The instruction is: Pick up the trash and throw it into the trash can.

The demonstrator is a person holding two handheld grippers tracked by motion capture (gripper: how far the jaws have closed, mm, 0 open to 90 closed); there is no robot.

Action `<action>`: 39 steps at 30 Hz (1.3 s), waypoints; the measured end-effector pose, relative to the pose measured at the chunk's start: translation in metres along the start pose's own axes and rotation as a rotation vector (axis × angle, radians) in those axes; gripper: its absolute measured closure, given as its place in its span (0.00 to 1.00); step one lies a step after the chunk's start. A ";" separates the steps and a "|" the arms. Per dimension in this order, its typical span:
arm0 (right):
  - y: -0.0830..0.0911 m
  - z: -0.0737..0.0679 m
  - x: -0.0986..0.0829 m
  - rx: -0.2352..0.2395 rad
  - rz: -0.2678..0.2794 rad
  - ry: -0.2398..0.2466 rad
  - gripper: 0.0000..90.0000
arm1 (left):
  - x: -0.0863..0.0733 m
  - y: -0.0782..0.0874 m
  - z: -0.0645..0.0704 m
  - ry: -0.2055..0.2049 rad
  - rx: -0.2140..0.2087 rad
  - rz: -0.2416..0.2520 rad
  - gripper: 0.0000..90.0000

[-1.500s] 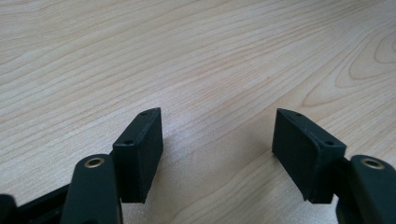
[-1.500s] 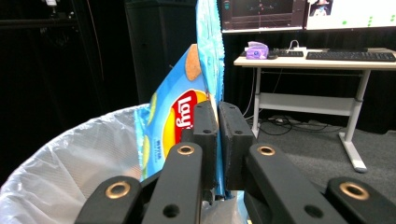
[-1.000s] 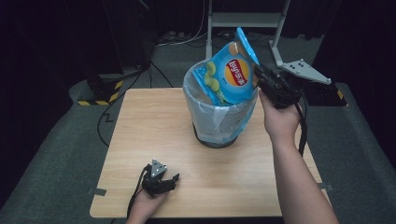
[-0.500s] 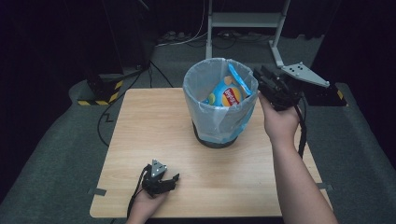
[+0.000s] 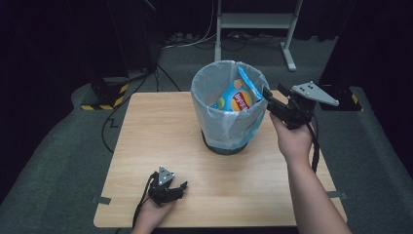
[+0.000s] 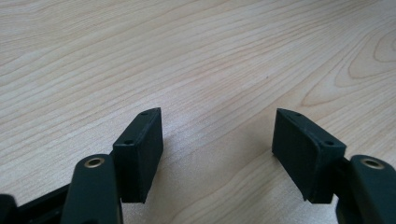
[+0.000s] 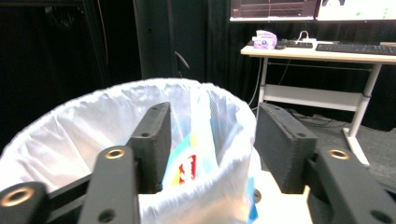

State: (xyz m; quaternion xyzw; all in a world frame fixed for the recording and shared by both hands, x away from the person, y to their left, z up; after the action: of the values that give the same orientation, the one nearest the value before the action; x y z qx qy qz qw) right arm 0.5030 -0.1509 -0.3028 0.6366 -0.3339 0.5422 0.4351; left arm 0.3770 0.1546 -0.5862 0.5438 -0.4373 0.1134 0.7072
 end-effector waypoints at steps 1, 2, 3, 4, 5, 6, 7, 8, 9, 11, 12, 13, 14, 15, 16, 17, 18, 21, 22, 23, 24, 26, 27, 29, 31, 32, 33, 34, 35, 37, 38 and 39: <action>0.001 0.002 -0.004 -0.002 0.000 0.004 0.46 | 0.000 0.000 0.000 0.001 -0.001 0.001 0.37; 0.003 0.003 -0.009 -0.003 -0.003 0.004 0.45 | 0.000 0.000 0.000 0.001 -0.003 0.000 0.38; 0.004 0.005 -0.014 -0.005 -0.007 0.008 0.43 | 0.000 0.000 0.000 0.001 -0.003 0.000 0.37; 0.004 0.005 -0.014 -0.005 -0.007 0.008 0.43 | 0.000 0.000 0.000 0.001 -0.003 0.000 0.37; 0.006 0.008 -0.025 -0.007 -0.014 0.014 0.40 | 0.000 0.000 0.000 -0.004 0.001 -0.001 0.38; 0.007 0.009 -0.031 -0.009 -0.025 0.015 0.40 | 0.000 0.000 0.000 -0.003 0.000 0.000 0.37; 0.008 0.010 -0.037 -0.011 -0.033 0.018 0.39 | 0.000 0.000 0.000 -0.003 0.000 0.000 0.37; 0.008 0.010 -0.037 -0.011 -0.033 0.018 0.39 | 0.000 0.000 0.000 -0.003 0.000 0.000 0.37; 0.011 0.012 -0.050 -0.012 -0.048 0.023 0.37 | 0.000 0.000 0.000 -0.005 0.001 0.000 0.37; 0.013 0.013 -0.064 -0.009 -0.061 0.031 0.36 | 0.000 0.000 0.000 -0.009 0.001 -0.005 0.37; 0.015 0.013 -0.071 -0.009 -0.073 0.035 0.36 | 0.000 0.000 0.000 -0.009 0.001 -0.004 0.37; 0.016 0.014 -0.079 -0.009 -0.087 0.036 0.36 | 0.000 0.000 0.000 -0.008 0.001 -0.003 0.37; 0.018 0.014 -0.087 -0.008 -0.099 0.034 0.35 | 0.000 0.000 0.000 -0.008 0.002 -0.002 0.37; 0.019 0.015 -0.096 -0.006 -0.112 0.034 0.35 | 0.000 0.000 0.000 -0.008 0.002 -0.002 0.37; 0.020 0.015 -0.105 -0.005 -0.126 0.033 0.35 | 0.000 0.000 0.000 -0.009 0.003 -0.003 0.38; 0.021 0.016 -0.115 -0.003 -0.142 0.032 0.35 | 0.000 0.000 0.000 -0.010 0.005 -0.003 0.37; 0.022 0.016 -0.125 -0.002 -0.159 0.032 0.35 | 0.000 0.000 0.000 -0.011 0.005 -0.003 0.37; 0.025 0.019 -0.158 -0.003 -0.220 0.033 0.34 | 0.000 0.000 0.000 -0.010 0.004 -0.003 0.37; 0.026 0.020 -0.169 -0.004 -0.239 0.026 0.34 | 0.000 0.000 0.000 -0.012 0.006 -0.003 0.38; 0.027 0.022 -0.181 -0.009 -0.261 0.022 0.34 | 0.000 0.000 0.000 -0.012 0.008 -0.004 0.38; 0.027 0.024 -0.193 -0.010 -0.285 0.013 0.34 | 0.000 0.000 0.000 -0.012 0.008 -0.004 0.38; 0.030 0.028 -0.216 -0.017 -0.331 0.009 0.34 | 0.000 0.000 0.000 -0.011 0.007 -0.004 0.38; 0.031 0.030 -0.227 -0.019 -0.354 0.005 0.34 | 0.000 0.000 0.000 -0.012 0.008 -0.004 0.38; 0.036 0.034 -0.247 -0.022 -0.399 -0.011 0.34 | 0.000 0.000 0.000 -0.017 0.013 -0.004 0.38; 0.040 0.037 -0.265 -0.022 -0.442 -0.018 0.34 | 0.000 0.000 0.000 -0.015 0.011 -0.004 0.38; 0.043 0.038 -0.272 -0.022 -0.464 -0.028 0.33 | 0.000 0.000 0.000 -0.015 0.011 -0.004 0.38; 0.046 0.040 -0.279 -0.022 -0.483 -0.026 0.33 | 0.000 0.000 0.000 -0.017 0.013 -0.004 0.38; 0.049 0.041 -0.287 -0.023 -0.508 -0.023 0.32 | 0.000 0.000 0.000 -0.020 0.015 -0.005 0.38; 0.051 0.042 -0.295 -0.017 -0.563 -0.034 0.33 | 0.000 0.000 0.000 -0.021 0.017 -0.006 0.38; 0.056 0.044 -0.296 -0.006 -0.564 -0.037 0.33 | 0.000 0.000 0.000 -0.021 0.016 -0.008 0.38; 0.058 0.044 -0.296 0.004 -0.561 -0.032 0.33 | 0.000 0.000 0.000 -0.022 0.018 -0.008 0.38; 0.059 0.045 -0.296 0.010 -0.559 -0.040 0.33 | 0.000 0.000 0.000 -0.021 0.018 -0.007 0.38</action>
State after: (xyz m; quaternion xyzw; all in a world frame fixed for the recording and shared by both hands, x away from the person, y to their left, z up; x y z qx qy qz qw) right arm 0.4118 -0.2292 -0.5832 0.7167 -0.1513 0.3902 0.5579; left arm 0.3770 0.1544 -0.5866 0.5527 -0.4417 0.1091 0.6982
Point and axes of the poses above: each handheld gripper's, and its own axes: y roughly backward along the jaws, x roughly out of its top, z roughly to its right, the point moved 9 cm from there along -y, roughly forward along the jaws, and after that the axes turned 1 degree about -z, right-handed, at the moved point
